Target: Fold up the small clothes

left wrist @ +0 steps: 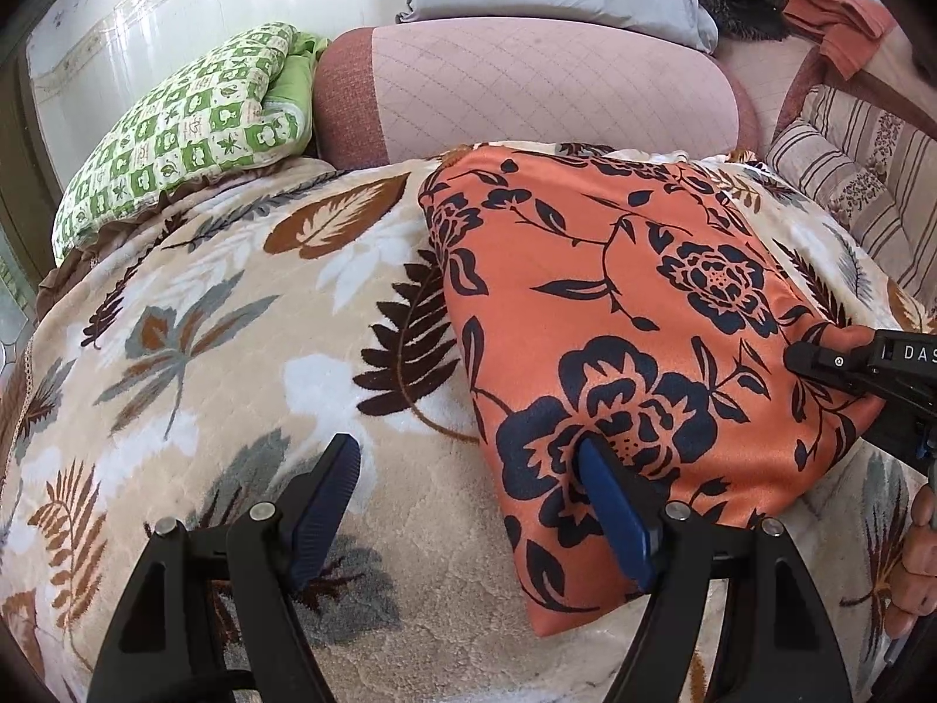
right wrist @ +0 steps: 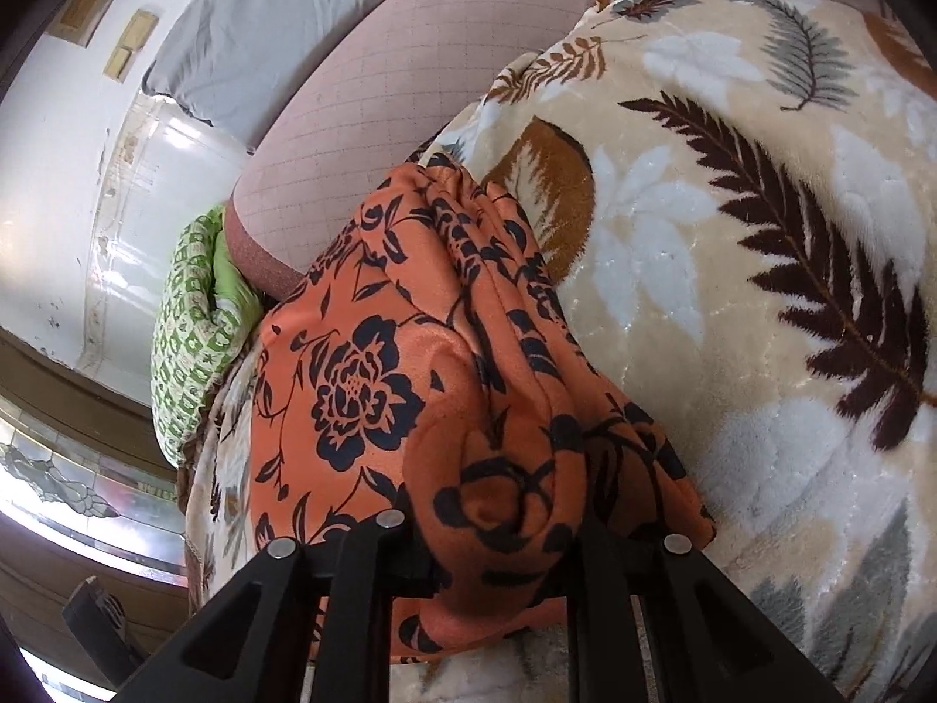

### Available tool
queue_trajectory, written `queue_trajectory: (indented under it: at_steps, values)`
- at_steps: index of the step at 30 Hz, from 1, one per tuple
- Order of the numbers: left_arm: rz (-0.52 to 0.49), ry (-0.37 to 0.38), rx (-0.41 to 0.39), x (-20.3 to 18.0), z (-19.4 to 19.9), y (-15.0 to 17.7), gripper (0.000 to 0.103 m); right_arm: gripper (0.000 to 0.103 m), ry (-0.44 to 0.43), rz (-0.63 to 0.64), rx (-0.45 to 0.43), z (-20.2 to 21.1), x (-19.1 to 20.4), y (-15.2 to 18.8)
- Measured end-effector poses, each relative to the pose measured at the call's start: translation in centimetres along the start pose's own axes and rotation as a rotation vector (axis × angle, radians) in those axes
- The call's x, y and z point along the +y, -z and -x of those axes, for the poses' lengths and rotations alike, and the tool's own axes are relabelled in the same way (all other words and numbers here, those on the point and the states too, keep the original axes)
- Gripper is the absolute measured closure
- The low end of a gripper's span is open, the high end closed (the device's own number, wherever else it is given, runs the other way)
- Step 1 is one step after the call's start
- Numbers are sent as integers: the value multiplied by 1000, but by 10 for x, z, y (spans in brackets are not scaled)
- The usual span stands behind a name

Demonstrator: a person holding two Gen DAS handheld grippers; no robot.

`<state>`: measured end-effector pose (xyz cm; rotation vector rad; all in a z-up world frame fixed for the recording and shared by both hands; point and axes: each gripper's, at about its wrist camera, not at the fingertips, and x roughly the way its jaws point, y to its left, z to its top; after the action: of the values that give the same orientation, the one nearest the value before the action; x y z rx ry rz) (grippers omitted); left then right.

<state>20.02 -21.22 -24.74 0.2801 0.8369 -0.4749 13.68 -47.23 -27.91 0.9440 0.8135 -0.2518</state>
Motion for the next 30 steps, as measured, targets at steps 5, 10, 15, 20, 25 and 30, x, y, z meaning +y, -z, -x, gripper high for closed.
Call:
queue_trajectory:
  at_steps: [5,10,15,20,25,30]
  values:
    - [12,17,6,2,-2,-5,25,83,2,7,12,1,-1,-1]
    - [17,40,-4,4,-1,-11,25,81,9,7,13,21,10,-17]
    - [46,93,-54,10,5,-23,25,81,82,223,-52,34,71,-56]
    - [83,107,-53,19,-3,-31,23,78,145,251,29,16,83,-74]
    - [111,102,-30,21,-9,-32,23,84,124,209,83,14,40,-33]
    - [68,69,-36,14,-6,-29,23,91,143,223,28,38,24,-1]
